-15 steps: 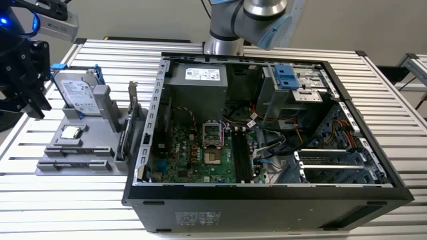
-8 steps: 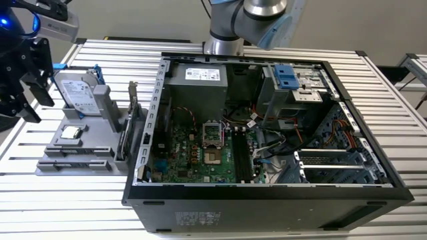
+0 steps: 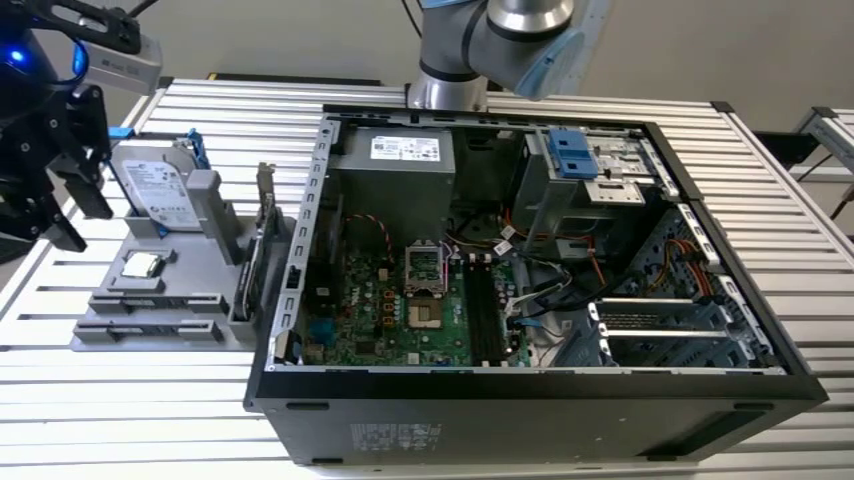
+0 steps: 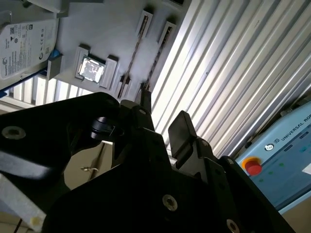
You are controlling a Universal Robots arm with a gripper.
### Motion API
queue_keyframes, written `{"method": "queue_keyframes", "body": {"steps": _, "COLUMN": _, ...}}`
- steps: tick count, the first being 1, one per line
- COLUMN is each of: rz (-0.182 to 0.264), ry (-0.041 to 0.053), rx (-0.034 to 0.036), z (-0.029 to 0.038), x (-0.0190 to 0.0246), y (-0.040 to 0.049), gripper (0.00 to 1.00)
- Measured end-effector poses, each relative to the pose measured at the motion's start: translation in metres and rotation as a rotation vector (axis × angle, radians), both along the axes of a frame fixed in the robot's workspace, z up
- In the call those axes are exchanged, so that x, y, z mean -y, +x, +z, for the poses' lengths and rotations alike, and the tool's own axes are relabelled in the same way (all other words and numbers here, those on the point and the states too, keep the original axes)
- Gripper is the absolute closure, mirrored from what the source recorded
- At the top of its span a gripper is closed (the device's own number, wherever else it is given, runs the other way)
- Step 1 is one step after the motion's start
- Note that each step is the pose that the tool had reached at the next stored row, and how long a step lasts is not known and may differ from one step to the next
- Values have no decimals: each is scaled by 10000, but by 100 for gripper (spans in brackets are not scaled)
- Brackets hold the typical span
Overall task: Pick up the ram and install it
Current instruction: 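Pick up the ram and move it above insertion slot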
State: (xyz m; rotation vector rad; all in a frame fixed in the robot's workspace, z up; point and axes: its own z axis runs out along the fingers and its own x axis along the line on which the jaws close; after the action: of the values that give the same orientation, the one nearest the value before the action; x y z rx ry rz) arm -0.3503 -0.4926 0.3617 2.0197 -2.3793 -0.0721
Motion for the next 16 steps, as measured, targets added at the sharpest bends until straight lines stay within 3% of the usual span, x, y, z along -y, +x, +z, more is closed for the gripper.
{"method": "queue_keyframes", "body": {"steps": 7, "rz": 42, "ry": 0, "rx": 10, "z": -48, "x": -1, "y": 0, "gripper": 100}}
{"method": "queue_keyframes", "body": {"steps": 8, "rz": 49, "ry": 0, "rx": 12, "z": -53, "x": -2, "y": 0, "gripper": 0}}
{"method": "queue_keyframes", "body": {"steps": 13, "rz": 70, "ry": 0, "rx": 21, "z": -59, "x": -2, "y": 0, "gripper": 0}}
{"method": "queue_keyframes", "body": {"steps": 16, "rz": 113, "ry": -1, "rx": 95, "z": -82, "x": -3, "y": 0, "gripper": 0}}
